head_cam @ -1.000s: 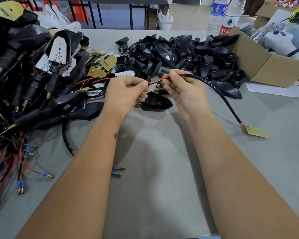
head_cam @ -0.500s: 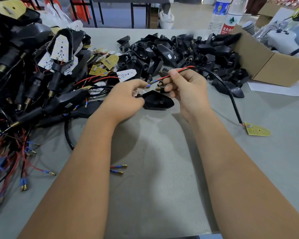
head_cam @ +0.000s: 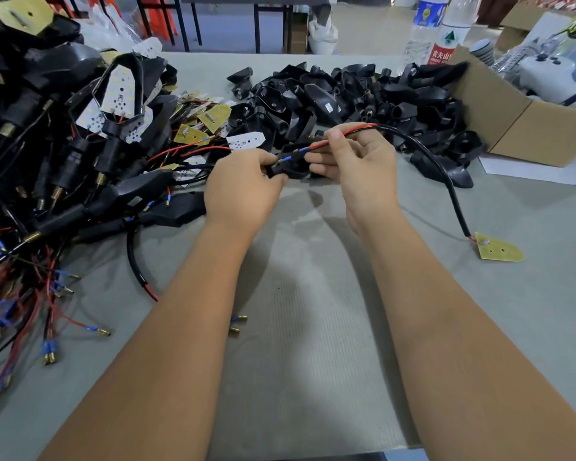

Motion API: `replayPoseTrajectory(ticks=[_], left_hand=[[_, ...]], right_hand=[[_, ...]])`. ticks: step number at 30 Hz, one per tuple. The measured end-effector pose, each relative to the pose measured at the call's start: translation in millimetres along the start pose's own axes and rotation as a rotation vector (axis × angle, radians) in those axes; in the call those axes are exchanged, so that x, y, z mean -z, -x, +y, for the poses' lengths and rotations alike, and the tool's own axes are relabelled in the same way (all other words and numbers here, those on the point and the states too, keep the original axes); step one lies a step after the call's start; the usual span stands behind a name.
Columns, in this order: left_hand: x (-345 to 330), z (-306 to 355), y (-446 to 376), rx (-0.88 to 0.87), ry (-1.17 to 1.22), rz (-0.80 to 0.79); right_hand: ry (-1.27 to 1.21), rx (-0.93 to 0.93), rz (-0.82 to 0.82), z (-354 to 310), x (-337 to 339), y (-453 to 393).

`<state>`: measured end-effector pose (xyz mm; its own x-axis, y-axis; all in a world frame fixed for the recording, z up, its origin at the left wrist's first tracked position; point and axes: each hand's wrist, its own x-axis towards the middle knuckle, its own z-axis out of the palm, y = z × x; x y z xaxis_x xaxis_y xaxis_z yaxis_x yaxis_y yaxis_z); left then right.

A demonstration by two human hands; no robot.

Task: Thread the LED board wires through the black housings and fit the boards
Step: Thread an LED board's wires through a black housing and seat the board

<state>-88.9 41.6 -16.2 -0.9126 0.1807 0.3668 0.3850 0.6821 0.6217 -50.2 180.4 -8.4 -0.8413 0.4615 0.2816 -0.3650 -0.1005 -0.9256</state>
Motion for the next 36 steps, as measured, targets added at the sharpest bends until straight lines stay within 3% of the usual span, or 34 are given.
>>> replayPoseTrajectory(ticks=[7, 16, 20, 27, 33, 36], left_hand=[[-2.0, -2.2, -3.3, 0.194, 0.460, 0.000], [-6.8, -4.0, -6.5, 0.194, 0.583, 0.031], [-5.9, -3.6, -5.7, 0.137, 0.611, 0.018], [-5.4, -1.0, -3.7, 0.218, 0.978, -0.055], [-8.5, 10.1, -3.6, 0.404, 1.420, -0.106], [-10.1, 13.7, -1.2, 0.377, 1.368, -0.142]], right_hand=[[-0.073, -0.012, 0.054, 0.0, 0.1, -0.2], [-0.035, -0.092, -0.102, 1.4, -2.8, 2.4], [0.027, -0.111, -0.097, 2.1, -1.9, 2.2], [0.248, -0.122, -0.051, 4.9, 1.6, 2.3], [0.159, -0.072, -0.094, 0.5, 1.1, 3.4], [0.149, -0.075, -0.142, 1.1, 0.1, 3.2]])
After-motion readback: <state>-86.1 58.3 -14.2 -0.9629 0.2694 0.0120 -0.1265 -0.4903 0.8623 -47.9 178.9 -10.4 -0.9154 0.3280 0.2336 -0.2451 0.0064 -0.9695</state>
